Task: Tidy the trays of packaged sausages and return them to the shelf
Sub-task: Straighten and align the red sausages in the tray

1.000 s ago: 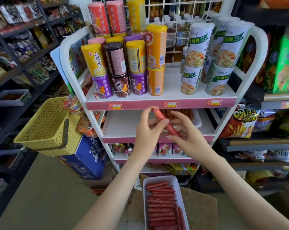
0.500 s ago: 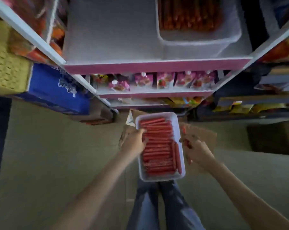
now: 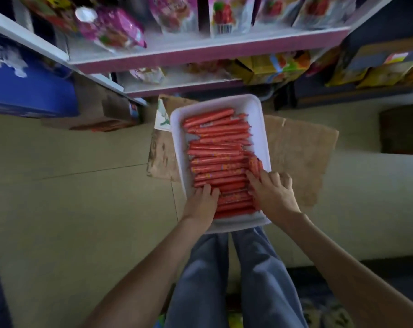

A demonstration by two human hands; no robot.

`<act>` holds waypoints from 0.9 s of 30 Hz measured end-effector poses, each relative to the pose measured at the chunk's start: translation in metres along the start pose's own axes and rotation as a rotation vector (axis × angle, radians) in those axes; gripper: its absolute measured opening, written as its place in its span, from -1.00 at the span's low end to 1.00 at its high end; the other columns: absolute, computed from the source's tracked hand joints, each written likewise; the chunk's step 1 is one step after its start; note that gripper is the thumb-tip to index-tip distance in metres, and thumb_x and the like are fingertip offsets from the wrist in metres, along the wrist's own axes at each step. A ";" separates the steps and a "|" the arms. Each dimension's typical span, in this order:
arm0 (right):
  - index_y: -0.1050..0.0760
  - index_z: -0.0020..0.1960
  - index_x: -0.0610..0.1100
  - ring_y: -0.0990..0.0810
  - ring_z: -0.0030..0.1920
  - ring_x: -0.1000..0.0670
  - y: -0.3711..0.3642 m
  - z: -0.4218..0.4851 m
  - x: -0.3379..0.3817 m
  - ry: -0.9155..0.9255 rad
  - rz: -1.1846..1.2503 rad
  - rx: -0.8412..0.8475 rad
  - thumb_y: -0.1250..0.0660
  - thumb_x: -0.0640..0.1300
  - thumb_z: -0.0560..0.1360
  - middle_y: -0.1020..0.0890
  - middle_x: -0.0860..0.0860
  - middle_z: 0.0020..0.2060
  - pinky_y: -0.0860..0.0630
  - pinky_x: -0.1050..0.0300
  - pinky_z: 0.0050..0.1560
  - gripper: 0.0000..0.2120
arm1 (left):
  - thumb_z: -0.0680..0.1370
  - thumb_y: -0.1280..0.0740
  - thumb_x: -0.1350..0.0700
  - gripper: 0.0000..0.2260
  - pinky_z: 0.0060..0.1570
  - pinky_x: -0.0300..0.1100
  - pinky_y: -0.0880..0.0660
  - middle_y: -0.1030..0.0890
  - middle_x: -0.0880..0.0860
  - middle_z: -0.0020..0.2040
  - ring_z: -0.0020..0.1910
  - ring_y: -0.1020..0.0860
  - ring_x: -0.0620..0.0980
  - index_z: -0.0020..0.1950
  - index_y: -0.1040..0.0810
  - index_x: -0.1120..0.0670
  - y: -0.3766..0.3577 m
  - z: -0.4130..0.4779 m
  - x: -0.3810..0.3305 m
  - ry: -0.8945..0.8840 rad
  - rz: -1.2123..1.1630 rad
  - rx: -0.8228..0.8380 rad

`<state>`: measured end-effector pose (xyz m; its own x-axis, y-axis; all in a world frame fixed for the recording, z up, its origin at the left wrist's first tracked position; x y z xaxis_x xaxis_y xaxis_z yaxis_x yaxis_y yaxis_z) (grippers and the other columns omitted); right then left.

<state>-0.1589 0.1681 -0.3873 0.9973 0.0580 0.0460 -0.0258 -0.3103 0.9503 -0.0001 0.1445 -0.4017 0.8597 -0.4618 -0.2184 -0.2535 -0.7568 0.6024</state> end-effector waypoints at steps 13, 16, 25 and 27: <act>-0.43 0.37 -0.22 -0.38 0.40 -0.19 -0.004 -0.013 0.009 0.195 -0.093 0.126 -0.38 0.04 0.41 -0.43 -0.18 0.38 -0.01 -0.29 0.40 -0.40 | 0.56 -0.32 -0.01 -0.74 -0.05 -0.17 -0.47 -0.62 0.03 0.07 0.02 -0.57 0.00 0.20 -0.50 0.07 0.058 -0.021 0.025 0.055 -0.597 -0.105; -0.52 0.27 -0.23 -0.47 0.32 -0.21 0.008 -0.008 0.004 0.153 -0.005 0.046 -0.46 -0.03 0.34 -0.48 -0.21 0.32 -0.01 -0.26 0.39 -0.45 | 0.56 -0.33 0.00 -0.78 -0.14 -0.27 -0.48 -0.66 0.00 -0.08 -0.11 -0.61 -0.09 0.14 -0.55 0.06 0.074 -0.029 0.040 0.104 -0.734 -0.231; -0.46 0.33 -0.21 -0.45 0.29 -0.12 0.018 0.001 -0.001 0.069 0.140 -0.010 -0.31 -0.05 0.46 -0.51 -0.13 0.29 -0.16 -0.25 0.38 -0.52 | 0.55 -0.35 0.15 -0.91 -0.04 -0.14 -0.59 -0.68 -0.01 -0.19 -0.18 -0.66 -0.08 0.04 -0.59 0.05 0.075 -0.036 0.063 0.208 -1.287 -0.383; -0.35 0.42 -0.18 -0.41 0.30 -0.11 0.022 0.004 -0.004 -0.007 0.247 0.039 -0.10 0.01 0.53 -0.47 -0.09 0.32 -0.10 -0.21 0.40 -0.49 | 0.56 -0.32 0.21 -0.88 -0.08 -0.19 -0.58 -0.68 0.05 -0.14 -0.17 -0.66 -0.03 0.07 -0.59 0.14 0.077 -0.038 0.062 0.200 -1.421 -0.381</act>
<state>-0.1628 0.1569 -0.3679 0.9614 -0.0311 0.2734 -0.2666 -0.3509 0.8977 0.0503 0.0756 -0.3393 0.3350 0.6365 -0.6947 0.9323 -0.3305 0.1467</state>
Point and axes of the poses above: each hand's wrist, its own z-axis towards the middle knuckle, its own y-axis out of the back of the hand, x = y × z, the point moved 7 cm from there along z, towards the middle knuckle
